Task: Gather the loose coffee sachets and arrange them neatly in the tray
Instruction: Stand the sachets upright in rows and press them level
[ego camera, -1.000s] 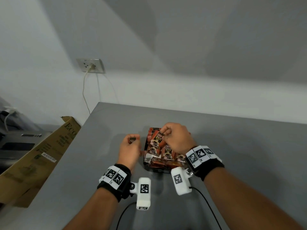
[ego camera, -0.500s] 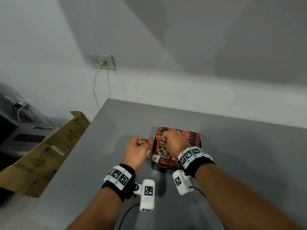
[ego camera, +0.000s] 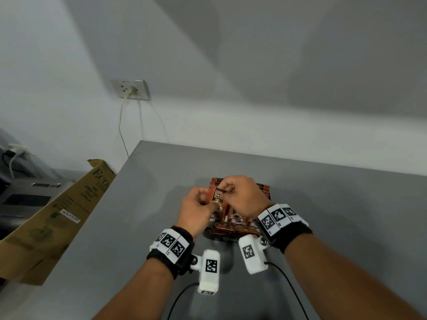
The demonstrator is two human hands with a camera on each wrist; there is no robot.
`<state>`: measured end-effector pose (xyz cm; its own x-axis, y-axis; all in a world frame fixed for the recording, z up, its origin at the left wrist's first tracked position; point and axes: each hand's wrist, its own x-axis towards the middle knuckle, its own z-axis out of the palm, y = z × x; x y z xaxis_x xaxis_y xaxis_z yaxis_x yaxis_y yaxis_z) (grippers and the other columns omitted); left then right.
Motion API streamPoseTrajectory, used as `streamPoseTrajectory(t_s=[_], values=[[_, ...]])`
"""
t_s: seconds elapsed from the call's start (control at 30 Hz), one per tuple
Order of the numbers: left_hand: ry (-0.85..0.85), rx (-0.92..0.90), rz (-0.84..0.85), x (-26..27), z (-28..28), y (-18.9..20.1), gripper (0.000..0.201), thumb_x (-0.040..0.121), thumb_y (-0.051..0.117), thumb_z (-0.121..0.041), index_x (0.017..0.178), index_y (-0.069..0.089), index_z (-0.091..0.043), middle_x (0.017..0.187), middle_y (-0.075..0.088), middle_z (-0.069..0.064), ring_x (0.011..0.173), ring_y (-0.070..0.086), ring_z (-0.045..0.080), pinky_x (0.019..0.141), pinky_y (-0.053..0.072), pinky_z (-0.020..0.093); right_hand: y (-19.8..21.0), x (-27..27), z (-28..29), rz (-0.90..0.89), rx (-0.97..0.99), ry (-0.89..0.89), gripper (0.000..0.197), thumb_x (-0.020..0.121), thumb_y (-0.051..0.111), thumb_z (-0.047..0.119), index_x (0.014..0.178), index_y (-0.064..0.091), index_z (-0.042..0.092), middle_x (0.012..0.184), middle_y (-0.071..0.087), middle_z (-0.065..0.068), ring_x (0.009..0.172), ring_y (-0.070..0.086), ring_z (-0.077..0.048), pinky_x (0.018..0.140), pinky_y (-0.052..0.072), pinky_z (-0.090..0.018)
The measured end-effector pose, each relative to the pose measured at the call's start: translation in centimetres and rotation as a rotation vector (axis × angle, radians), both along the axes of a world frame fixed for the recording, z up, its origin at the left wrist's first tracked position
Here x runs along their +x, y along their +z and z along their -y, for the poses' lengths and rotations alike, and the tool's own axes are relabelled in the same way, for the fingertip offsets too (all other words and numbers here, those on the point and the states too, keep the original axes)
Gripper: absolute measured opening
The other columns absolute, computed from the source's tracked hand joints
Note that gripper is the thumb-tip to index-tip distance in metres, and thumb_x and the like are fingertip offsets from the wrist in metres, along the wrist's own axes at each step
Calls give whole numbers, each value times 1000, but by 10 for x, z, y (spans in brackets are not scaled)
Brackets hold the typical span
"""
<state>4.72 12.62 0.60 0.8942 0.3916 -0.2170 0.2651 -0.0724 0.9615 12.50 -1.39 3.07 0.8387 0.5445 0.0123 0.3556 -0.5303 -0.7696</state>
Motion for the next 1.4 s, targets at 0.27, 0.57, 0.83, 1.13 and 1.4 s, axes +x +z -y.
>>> streamPoseTrajectory(t_s=[0.27, 0.57, 0.83, 1.13, 1.4], values=[[115, 87, -44, -7, -13, -7, 31, 84, 56, 8, 99, 56, -19, 91, 62, 1, 84, 59, 17, 78, 47, 28, -33, 5, -7, 47, -262, -5, 24, 91, 62, 0, 94, 68, 23, 100, 71, 2, 91, 66, -16, 83, 55, -26], [-63, 97, -75, -23, -13, -8, 34, 84, 59, 10, 97, 54, -21, 90, 69, 5, 80, 63, 17, 70, 54, 30, -46, 1, -12, 63, -386, 18, 25, 91, 60, 3, 105, 71, 21, 109, 69, -2, 94, 65, -19, 87, 57, -34], [-499, 391, -128, -25, -2, -12, 49, 72, 74, -8, 105, 51, -34, 105, 66, -10, 96, 66, 8, 81, 57, 29, -1, -14, 48, -29, -394, 100, 15, 88, 72, 19, 101, 77, 15, 99, 73, 5, 86, 64, -5, 83, 53, -22], [-717, 746, -102, -15, 12, -17, 39, 83, 71, -11, 111, 52, -28, 114, 66, -9, 100, 63, 9, 83, 48, 19, -12, -23, 72, -132, -548, 198, 33, 84, 74, 28, 116, 73, 21, 111, 72, 3, 96, 65, -13, 88, 53, -27], [-686, 749, -43, -18, 13, -20, 30, 80, 65, -8, 102, 59, -27, 101, 69, -10, 92, 65, 11, 85, 54, 27, -29, -29, 68, 8, -513, 184, 26, 87, 64, 14, 110, 74, 21, 104, 74, -2, 91, 69, -20, 86, 58, -37]])
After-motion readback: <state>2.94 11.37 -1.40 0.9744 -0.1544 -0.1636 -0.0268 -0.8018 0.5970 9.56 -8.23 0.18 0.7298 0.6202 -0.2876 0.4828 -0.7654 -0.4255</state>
